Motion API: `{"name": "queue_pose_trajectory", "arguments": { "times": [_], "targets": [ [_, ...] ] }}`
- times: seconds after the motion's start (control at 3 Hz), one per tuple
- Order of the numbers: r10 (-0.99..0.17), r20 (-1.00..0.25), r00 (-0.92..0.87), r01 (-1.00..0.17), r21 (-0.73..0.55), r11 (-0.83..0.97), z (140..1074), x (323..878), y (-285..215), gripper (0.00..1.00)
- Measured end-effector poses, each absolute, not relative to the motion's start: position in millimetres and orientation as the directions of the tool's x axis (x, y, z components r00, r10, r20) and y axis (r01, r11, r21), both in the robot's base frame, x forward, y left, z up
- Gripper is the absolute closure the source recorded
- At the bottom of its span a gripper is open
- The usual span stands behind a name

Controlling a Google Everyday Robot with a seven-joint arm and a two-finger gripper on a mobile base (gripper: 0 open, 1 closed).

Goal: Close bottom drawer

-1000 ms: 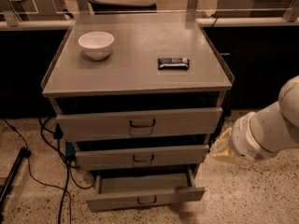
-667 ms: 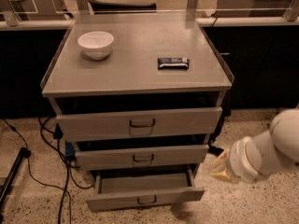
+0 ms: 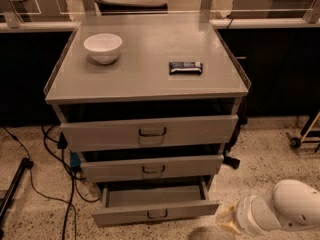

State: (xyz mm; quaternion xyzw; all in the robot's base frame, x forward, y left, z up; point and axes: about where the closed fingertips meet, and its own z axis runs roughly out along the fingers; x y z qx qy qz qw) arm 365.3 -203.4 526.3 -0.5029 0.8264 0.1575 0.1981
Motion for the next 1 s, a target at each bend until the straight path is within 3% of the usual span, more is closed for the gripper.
{"name": "queue_pose_trajectory", "arguments": {
  "times": [0.33, 1.0],
  "targets": [
    [-0.742, -0.498, -0.448, -0.885, 0.134, 0.445, 491.1, 354.8, -192.4, 1.0],
    [-0.758, -0.491, -0.429, -0.89, 0.085, 0.449, 453.5, 356.2, -205.7, 1.0]
  ]
}}
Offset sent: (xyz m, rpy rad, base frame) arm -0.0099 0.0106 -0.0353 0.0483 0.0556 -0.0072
